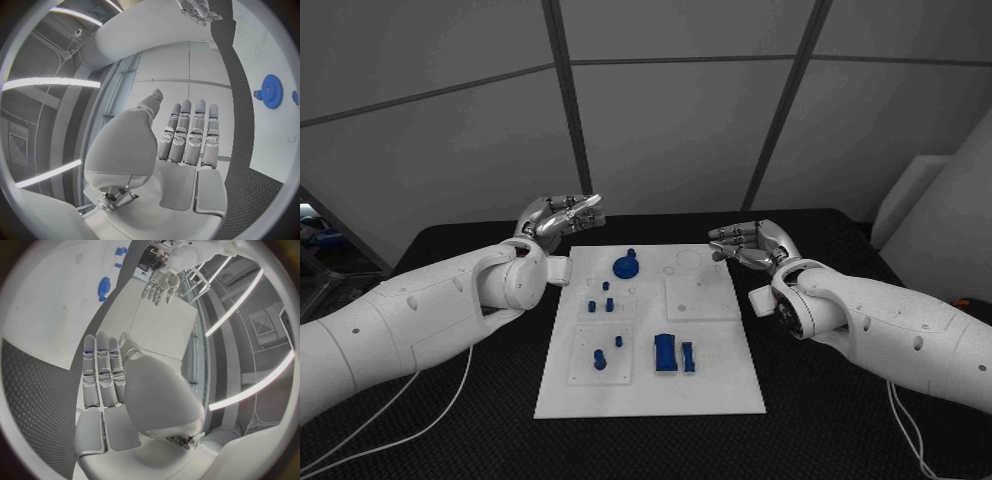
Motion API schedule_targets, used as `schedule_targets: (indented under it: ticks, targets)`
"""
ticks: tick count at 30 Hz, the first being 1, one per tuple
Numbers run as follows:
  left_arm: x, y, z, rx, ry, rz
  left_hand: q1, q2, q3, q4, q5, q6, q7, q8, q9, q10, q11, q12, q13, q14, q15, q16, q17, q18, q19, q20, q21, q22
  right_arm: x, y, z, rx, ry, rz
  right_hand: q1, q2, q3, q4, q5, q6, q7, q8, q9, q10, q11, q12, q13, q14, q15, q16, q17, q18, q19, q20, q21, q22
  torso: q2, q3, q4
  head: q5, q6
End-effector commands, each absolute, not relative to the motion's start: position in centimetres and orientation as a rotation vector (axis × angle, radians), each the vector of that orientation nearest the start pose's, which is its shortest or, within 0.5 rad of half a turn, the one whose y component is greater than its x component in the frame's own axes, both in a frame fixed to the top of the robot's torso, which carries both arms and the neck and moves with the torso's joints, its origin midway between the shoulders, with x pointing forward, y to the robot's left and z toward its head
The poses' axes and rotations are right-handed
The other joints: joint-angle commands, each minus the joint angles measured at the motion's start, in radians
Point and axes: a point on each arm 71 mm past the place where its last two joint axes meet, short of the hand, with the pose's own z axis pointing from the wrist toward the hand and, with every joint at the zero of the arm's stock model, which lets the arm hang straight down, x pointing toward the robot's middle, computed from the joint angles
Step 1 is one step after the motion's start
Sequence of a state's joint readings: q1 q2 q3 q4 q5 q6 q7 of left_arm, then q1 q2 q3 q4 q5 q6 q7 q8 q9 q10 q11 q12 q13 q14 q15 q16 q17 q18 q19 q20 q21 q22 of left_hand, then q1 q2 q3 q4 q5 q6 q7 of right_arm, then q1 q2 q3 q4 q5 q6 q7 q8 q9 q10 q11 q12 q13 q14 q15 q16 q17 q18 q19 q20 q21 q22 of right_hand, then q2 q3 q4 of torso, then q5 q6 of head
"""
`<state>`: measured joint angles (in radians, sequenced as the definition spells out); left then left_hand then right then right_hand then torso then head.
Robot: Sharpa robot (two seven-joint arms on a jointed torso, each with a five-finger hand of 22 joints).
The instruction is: Assemble the parts on the task board
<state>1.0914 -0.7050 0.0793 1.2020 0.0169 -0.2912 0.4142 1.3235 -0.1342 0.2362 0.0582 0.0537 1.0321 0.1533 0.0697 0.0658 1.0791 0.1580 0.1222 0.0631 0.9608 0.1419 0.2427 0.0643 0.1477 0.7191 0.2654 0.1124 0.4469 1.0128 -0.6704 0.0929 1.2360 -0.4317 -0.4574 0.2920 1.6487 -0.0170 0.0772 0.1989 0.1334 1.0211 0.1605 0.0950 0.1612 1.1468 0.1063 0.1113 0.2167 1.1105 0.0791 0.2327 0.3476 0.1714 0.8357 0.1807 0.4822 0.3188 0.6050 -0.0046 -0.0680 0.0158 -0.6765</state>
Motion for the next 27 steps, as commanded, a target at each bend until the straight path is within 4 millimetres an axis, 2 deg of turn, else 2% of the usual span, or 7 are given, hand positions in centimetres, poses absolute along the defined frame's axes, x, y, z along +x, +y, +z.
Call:
schedule_targets:
  ticks: [1, 6, 7, 12, 16, 26, 27]
  targets:
    - [54.2, 24.7, -21.7, -1.310, 1.134, -1.409, 0.002, 0.013, -0.025, 0.007, -0.005, -0.010, -0.003, -0.006, -0.001, -0.024, 0.018, -0.032, -0.001, -0.014, 0.012, -0.039, -0.002, 0.036, -0.012, 0.012, -0.024, -0.026, 52.4, -21.3, -24.5, 0.958, 1.363, 1.267, -0.024, -0.011, 0.018, 0.006, -0.006, 0.001, 0.010, -0.019, -0.016, -0.003, 0.016, -0.025, -0.047, -0.016, 0.014, -0.056, -0.043, -0.004, -0.017, 0.015, -0.043, -0.027, -0.013, 0.0050, -0.0048, 0.006, 0.015]
    - [54.3, 24.3, -22.3, -1.328, 1.101, -1.375, 0.012, 0.019, -0.072, 0.024, -0.004, -0.023, -0.009, -0.007, -0.001, -0.053, 0.028, -0.061, -0.001, -0.031, 0.024, -0.096, -0.002, 0.035, -0.025, 0.020, -0.049, -0.064, 53.2, -20.7, -24.9, 0.961, 1.353, 1.284, -0.068, -0.030, 0.049, 0.002, -0.011, -0.010, 0.012, -0.032, -0.053, -0.016, 0.031, -0.048, -0.135, -0.040, 0.035, -0.151, -0.133, 0.011, -0.030, 0.060, -0.155, -0.102, -0.017, 0.0082, -0.0028, 0.009, 0.023]
    - [54.2, 23.8, -22.4, -1.304, 1.195, -1.408, -0.389, 0.048, -0.117, -0.058, -0.054, -0.323, -0.052, -0.070, -0.066, -0.357, -0.027, -0.122, -0.063, -0.305, -0.025, -0.136, -0.064, -0.013, -0.230, -0.065, -0.112, -0.176, 53.1, -20.9, -25.2, 0.955, 1.397, 1.203, -0.536, 0.017, 0.009, -0.057, -0.046, -0.310, -0.039, -0.095, -0.082, -0.354, -0.012, -0.111, -0.217, -0.358, 0.001, -0.233, -0.190, -0.051, -0.272, -0.017, -0.245, -0.161, -0.010, 0.0044, -0.0028, 0.006, 0.020]
    - [53.7, 23.4, -22.5, -1.297, 1.199, -1.391, -0.545, 0.134, -0.143, -0.058, -0.054, -0.445, -0.070, -0.070, -0.066, -0.482, -0.049, -0.122, -0.063, -0.419, -0.045, -0.158, -0.064, -0.014, -0.315, -0.099, -0.112, -0.225, 52.6, -20.8, -24.9, 0.973, 1.375, 1.213, -0.725, 0.017, -0.005, -0.080, -0.062, -0.430, -0.059, -0.095, -0.161, -0.486, -0.025, -0.111, -0.217, -0.484, -0.079, -0.233, -0.222, -0.053, -0.364, -0.040, -0.291, -0.192, -0.023, 0.0045, 0.0152, 0.001, 0.034]
    - [52.6, 22.6, -22.5, -1.284, 1.204, -1.363, -0.664, 0.134, -0.158, -0.058, -0.054, -0.535, -0.082, -0.070, -0.066, -0.573, -0.066, -0.122, -0.063, -0.502, -0.060, -0.170, -0.064, -0.063, -0.377, -0.125, -0.112, -0.259, 51.7, -20.4, -24.4, 1.009, 1.339, 1.228, -0.861, 0.017, -0.077, -0.099, -0.133, -0.517, -0.074, -0.095, -0.161, -0.584, -0.106, -0.111, -0.217, -0.576, -0.079, -0.233, -0.241, -0.069, -0.433, -0.061, -0.319, -0.211, -0.044, 0.0045, 0.0449, -0.009, 0.058]
    - [47.9, 20.0, -22.5, -1.228, 1.217, -1.259, -0.886, 0.134, -0.236, -0.058, -0.054, -0.702, -0.153, -0.070, -0.066, -0.744, -0.158, -0.122, -0.063, -0.657, -0.142, -0.243, -0.064, -0.063, -0.492, -0.172, -0.112, -0.322, 47.6, -19.5, -22.8, 1.160, 1.236, 1.240, -1.126, 0.017, -0.077, -0.199, -0.133, -0.687, -0.161, -0.095, -0.161, -0.773, -0.106, -0.111, -0.217, -0.756, -0.079, -0.233, -0.277, -0.091, -0.569, -0.101, -0.374, -0.247, -0.061, 0.0046, 0.0680, -0.016, 0.076]
    - [47.5, 19.8, -22.5, -1.224, 1.217, -1.253, -0.904, 0.134, -0.236, -0.058, -0.054, -0.716, -0.153, -0.070, -0.066, -0.757, -0.158, -0.122, -0.063, -0.669, -0.142, -0.243, -0.064, -0.064, -0.501, -0.176, -0.112, -0.327, 47.3, -19.4, -22.7, 1.171, 1.232, 1.238, -1.148, 0.017, -0.077, -0.199, -0.133, -0.700, -0.161, -0.095, -0.161, -0.788, -0.106, -0.111, -0.217, -0.771, -0.079, -0.233, -0.348, -0.171, -0.580, -0.104, -0.378, -0.319, -0.061, 0.0046, 0.0680, -0.016, 0.076]
